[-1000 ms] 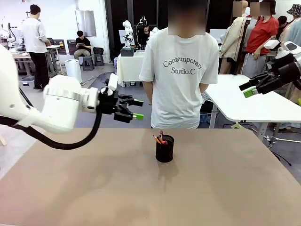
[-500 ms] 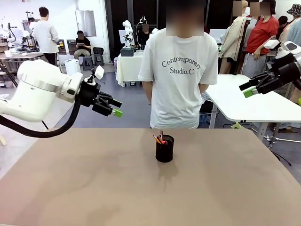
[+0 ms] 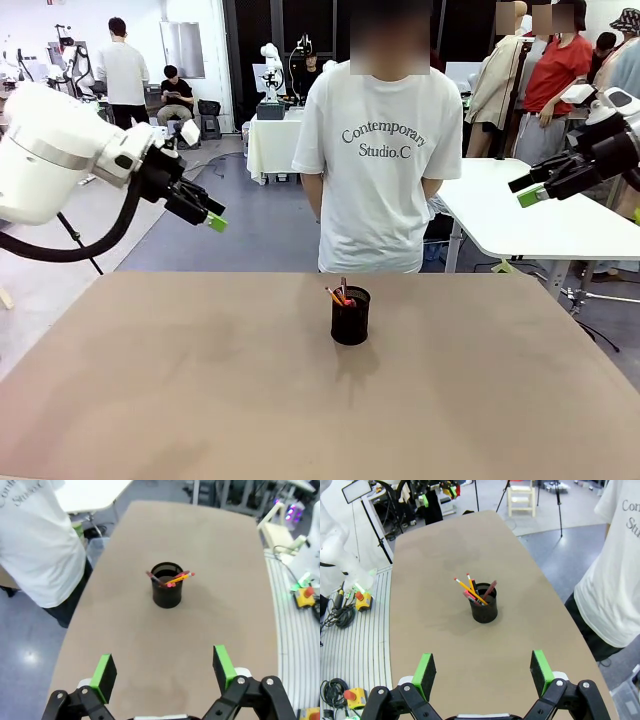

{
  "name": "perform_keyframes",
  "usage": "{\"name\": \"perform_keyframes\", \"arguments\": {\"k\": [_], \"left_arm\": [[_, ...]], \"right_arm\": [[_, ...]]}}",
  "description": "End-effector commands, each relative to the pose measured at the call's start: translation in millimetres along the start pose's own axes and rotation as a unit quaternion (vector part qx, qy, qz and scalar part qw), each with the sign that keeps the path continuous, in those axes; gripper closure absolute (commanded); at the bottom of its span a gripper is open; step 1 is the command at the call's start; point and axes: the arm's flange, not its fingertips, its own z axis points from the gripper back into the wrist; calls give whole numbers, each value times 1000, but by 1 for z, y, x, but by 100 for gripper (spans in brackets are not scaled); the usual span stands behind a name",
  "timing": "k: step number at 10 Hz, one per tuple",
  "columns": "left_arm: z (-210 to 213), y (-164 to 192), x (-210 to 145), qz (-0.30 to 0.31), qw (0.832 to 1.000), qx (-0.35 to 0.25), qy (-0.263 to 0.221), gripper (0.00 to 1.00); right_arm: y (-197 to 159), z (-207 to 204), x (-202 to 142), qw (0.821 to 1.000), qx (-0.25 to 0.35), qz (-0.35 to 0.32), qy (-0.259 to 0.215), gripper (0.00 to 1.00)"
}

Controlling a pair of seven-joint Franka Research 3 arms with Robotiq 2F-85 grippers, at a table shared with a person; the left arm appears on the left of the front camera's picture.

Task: Place the pens into the pen holder.
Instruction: Pick up a writing instrument from the table and place it into the Pen holder.

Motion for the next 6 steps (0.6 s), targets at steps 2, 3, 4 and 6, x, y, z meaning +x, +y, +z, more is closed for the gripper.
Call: {"name": "perform_keyframes", "arguments": {"k": [2,3,4,6], "left_arm": [[27,-8,3,-29,999,25,6,0],[35,-7,3,-29,999,31,6,0],[42,-9,3,-30,999,32,4,0],[50,-11,6,-37,998,41,-4,0]], "right_arm": [[1,2,4,1000,-1,2,5,0],[1,2,4,1000,-1,2,5,0],[1,2,4,1000,-1,2,5,0],[1,2,4,1000,-1,2,5,0]]}}
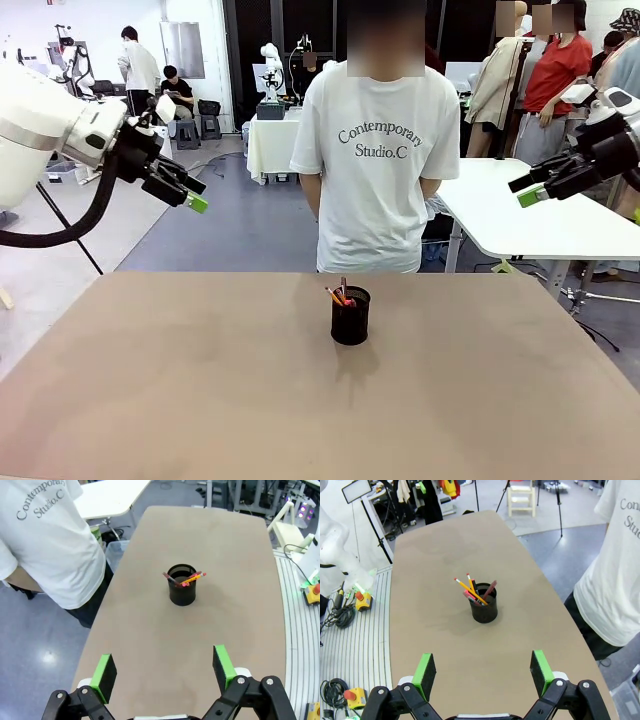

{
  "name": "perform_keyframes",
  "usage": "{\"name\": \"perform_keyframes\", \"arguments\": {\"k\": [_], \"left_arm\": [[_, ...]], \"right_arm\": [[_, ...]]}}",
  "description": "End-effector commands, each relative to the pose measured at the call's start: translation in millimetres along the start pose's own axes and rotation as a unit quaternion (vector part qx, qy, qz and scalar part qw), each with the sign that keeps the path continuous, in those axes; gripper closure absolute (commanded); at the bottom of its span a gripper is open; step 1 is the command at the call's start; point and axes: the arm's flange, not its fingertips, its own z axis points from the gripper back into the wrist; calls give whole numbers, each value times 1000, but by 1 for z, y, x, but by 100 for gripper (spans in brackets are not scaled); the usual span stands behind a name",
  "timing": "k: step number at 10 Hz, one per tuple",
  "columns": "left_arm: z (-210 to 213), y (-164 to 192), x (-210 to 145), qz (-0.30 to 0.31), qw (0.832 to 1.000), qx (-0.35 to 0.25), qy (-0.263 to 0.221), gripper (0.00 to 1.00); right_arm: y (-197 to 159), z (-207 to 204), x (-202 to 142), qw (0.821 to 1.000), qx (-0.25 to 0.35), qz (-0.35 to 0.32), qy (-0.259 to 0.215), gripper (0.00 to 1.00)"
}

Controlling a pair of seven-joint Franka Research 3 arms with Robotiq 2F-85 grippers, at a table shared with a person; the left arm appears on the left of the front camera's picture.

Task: Place the pens into the pen holder.
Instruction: Pick up a writing instrument from the table and place it into the Pen holder.

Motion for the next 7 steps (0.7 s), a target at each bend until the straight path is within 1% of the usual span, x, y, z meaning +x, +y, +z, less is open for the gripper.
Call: {"name": "perform_keyframes", "arguments": {"k": [1,4,7], "left_arm": [[6,-6,-4,-12,1000,0,5,0],[7,-5,-4,-11,1000,0,-4,0],[3,-1,2,-3,1000,2,-1,0]], "right_arm": [[1,2,4,1000,-1,2,5,0],[1,2,4,1000,-1,2,5,0],[1,2,4,1000,-1,2,5,0]]}}
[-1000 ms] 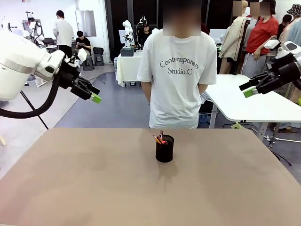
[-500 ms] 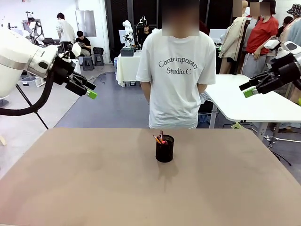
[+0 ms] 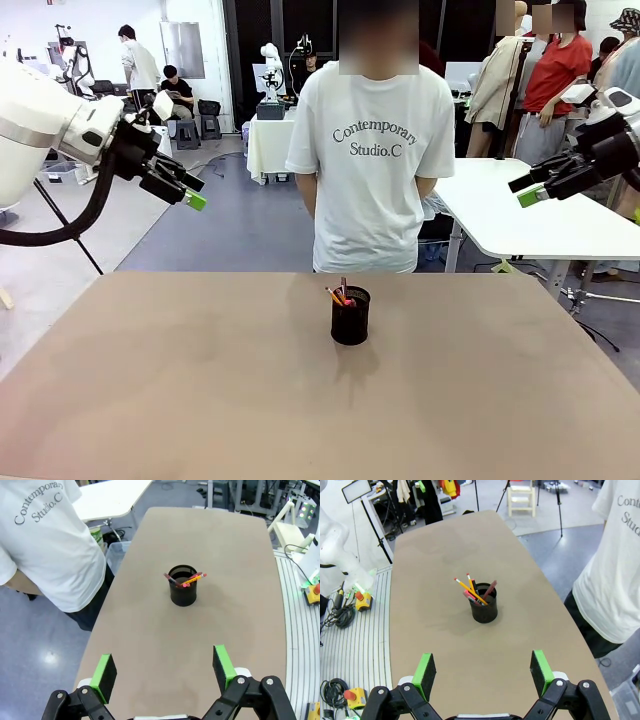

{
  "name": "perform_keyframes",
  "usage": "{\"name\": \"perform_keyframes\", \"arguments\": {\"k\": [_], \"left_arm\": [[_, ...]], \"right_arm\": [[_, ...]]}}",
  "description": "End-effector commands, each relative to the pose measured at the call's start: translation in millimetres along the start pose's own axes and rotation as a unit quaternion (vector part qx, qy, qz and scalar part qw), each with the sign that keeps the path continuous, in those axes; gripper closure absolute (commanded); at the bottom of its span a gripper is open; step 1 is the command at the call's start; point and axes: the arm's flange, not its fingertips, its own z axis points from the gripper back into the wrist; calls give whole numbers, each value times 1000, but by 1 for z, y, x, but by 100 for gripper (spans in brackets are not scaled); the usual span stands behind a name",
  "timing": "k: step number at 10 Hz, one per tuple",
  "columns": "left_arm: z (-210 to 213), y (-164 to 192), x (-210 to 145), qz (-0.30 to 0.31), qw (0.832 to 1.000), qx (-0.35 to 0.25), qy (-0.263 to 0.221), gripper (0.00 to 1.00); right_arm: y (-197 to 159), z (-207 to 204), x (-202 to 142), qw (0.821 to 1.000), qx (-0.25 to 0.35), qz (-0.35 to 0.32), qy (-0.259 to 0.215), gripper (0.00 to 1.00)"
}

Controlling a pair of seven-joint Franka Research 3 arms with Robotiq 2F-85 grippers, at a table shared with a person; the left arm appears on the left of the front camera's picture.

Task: Place the pens into the pen holder.
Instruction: Pick up a writing instrument from the table and place it into the Pen holder.

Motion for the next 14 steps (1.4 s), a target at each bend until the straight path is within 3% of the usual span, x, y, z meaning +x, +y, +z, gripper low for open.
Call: {"name": "perform_keyframes", "arguments": {"k": [1,14], "left_arm": [[1,0,0,0,1000,1,0,0],[1,0,0,0,1000,1,0,0]], "right_arm": [[1,2,4,1000,-1,2,5,0],[1,2,4,1000,-1,2,5,0]]}}
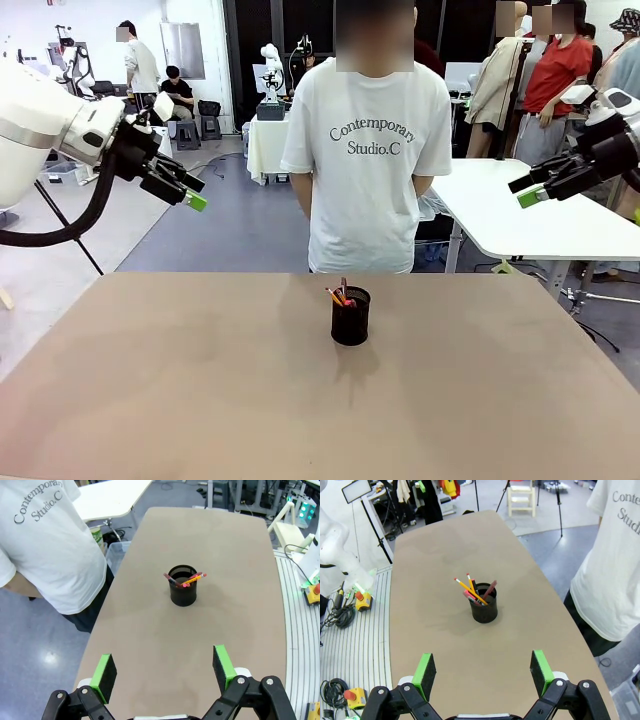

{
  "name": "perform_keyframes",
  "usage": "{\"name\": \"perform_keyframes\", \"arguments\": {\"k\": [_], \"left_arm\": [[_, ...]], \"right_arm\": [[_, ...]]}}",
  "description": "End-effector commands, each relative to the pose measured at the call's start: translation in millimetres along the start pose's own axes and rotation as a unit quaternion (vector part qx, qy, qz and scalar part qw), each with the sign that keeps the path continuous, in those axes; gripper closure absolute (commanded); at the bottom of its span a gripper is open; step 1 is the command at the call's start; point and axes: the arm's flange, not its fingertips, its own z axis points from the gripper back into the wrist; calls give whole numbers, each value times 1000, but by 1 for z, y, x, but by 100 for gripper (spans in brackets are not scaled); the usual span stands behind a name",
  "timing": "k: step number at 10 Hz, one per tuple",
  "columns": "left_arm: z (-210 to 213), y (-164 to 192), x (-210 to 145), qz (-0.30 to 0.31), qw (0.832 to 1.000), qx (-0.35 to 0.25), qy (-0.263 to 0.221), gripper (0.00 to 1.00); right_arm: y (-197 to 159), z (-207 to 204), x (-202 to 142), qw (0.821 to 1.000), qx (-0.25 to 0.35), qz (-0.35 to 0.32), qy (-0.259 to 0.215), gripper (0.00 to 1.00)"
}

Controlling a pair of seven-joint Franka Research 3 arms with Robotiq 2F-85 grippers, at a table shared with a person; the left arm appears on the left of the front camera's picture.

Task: Place the pens into the pen holder.
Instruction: Pick up a writing instrument from the table and place it into the Pen holder.

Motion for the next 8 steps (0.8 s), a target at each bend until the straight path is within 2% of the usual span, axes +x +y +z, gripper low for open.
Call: {"name": "perform_keyframes", "arguments": {"k": [1,8], "left_arm": [[1,0,0,0,1000,1,0,0],[1,0,0,0,1000,1,0,0]], "right_arm": [[1,2,4,1000,-1,2,5,0],[1,2,4,1000,-1,2,5,0]]}}
